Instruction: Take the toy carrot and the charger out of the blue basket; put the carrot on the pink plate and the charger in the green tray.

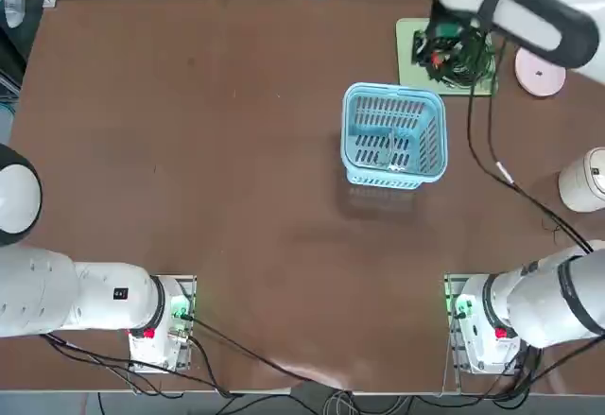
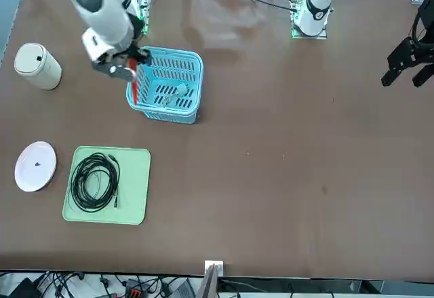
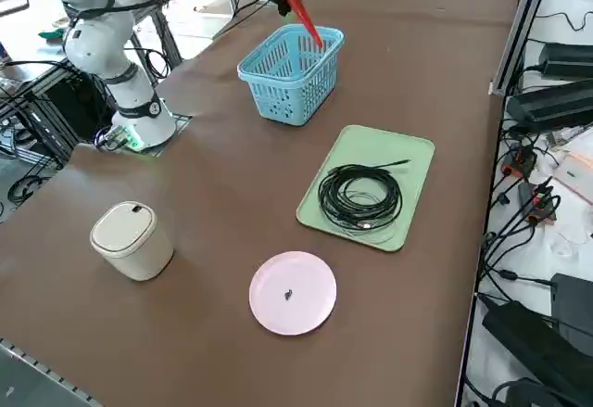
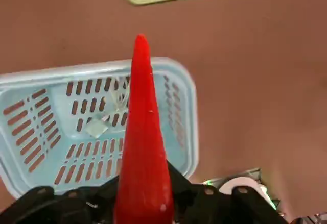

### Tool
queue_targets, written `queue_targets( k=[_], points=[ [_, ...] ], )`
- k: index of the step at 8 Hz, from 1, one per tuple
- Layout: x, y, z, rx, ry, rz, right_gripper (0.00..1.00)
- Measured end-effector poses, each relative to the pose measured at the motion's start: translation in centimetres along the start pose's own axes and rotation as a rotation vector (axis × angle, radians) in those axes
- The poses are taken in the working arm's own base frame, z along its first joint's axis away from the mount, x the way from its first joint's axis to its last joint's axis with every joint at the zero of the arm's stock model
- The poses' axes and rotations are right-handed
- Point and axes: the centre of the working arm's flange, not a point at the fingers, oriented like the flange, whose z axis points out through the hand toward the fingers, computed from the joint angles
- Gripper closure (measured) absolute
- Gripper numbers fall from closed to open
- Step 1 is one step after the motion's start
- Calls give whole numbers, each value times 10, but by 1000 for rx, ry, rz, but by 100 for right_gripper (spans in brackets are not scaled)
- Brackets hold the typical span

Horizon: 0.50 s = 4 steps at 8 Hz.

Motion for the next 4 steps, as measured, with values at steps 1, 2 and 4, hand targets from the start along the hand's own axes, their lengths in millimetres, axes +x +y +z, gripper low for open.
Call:
queue_targets(
  k=[1, 2, 4],
  points=[
    [27, 39, -5, 19, 1, -1, 84],
    [51, 77, -7, 28, 3, 0, 84],
    [95, 151, -2, 9, 18, -13, 84]
  ],
)
